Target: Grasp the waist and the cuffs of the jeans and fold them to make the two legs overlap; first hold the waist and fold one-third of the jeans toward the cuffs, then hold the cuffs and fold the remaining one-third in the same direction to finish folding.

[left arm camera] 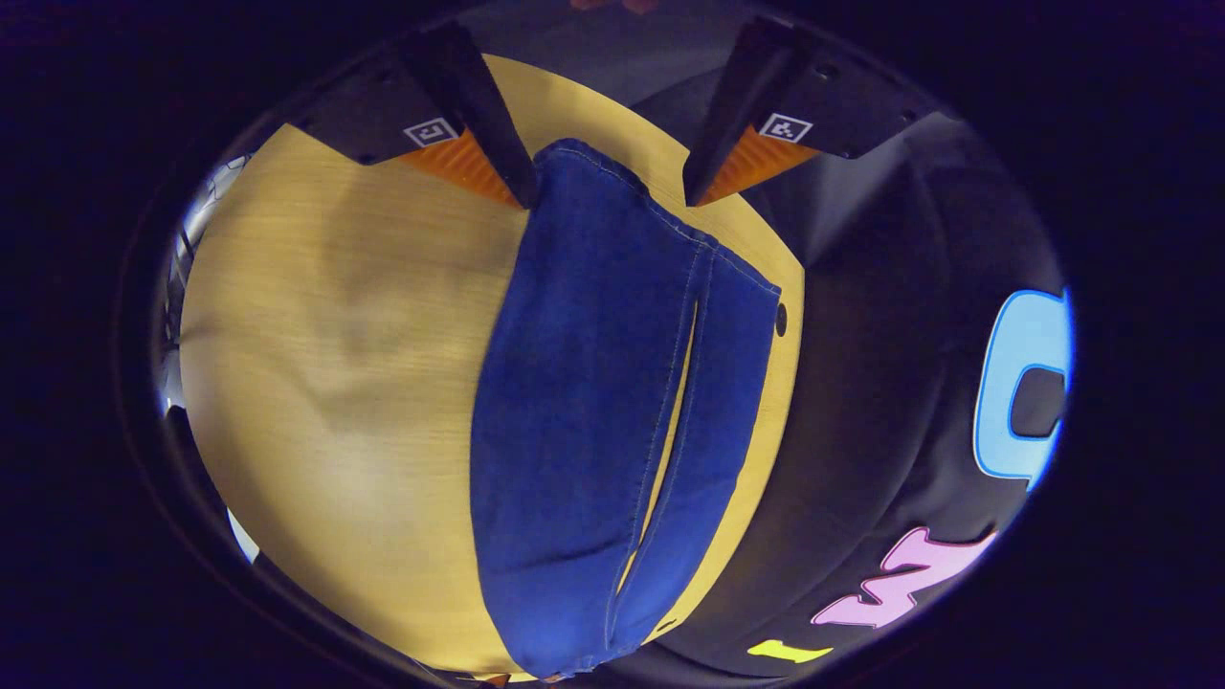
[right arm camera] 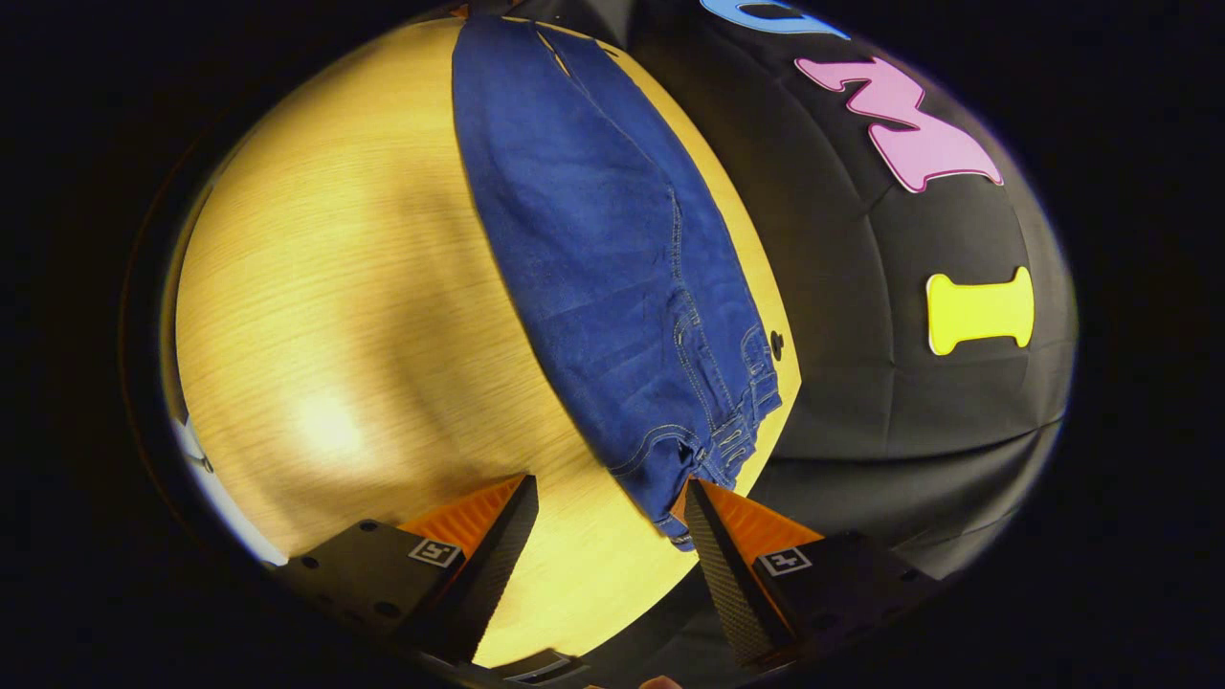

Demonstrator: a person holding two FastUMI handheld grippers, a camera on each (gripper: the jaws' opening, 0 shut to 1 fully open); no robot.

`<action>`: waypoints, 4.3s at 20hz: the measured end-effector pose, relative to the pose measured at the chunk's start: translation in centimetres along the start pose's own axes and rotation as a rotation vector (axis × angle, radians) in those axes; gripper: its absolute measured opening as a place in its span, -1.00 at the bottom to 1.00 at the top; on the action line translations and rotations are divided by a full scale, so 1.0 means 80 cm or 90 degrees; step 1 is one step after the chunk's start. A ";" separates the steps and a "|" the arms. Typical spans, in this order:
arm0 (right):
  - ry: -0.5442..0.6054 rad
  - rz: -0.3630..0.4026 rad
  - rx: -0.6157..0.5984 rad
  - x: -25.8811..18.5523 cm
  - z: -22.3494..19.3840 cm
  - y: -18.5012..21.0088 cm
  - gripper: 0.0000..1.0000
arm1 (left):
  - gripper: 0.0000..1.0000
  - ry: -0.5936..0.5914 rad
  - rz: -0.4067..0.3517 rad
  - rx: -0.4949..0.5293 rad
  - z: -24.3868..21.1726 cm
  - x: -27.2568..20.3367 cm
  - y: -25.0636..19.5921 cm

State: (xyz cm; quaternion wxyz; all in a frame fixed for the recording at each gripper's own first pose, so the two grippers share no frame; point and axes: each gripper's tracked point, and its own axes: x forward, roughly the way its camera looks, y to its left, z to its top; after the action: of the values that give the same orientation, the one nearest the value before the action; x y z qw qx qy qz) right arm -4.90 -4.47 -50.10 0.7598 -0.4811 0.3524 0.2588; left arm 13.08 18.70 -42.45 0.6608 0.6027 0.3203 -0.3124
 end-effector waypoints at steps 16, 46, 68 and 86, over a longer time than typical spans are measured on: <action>0.030 -0.034 -0.115 0.071 -0.032 -0.065 0.86 | 0.85 -0.010 0.061 0.054 0.010 0.045 0.028; 0.096 0.294 0.218 0.066 -0.008 -0.085 -0.90 | -0.88 0.027 -0.232 -0.118 0.047 0.033 0.057; 0.190 0.646 0.616 0.106 0.079 -0.284 -0.90 | -0.88 -0.061 -0.566 -0.628 0.126 0.006 0.282; 0.206 0.490 0.765 0.250 0.076 -0.292 0.02 | 0.97 0.051 -0.349 -0.804 0.123 0.181 0.350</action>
State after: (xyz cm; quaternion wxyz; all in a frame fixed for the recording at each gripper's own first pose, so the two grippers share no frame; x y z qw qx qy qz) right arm 26.34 -7.22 -51.18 0.6863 0.1443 0.6856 0.1952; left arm 44.60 10.69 -36.62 0.7702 0.0109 0.6057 -0.1992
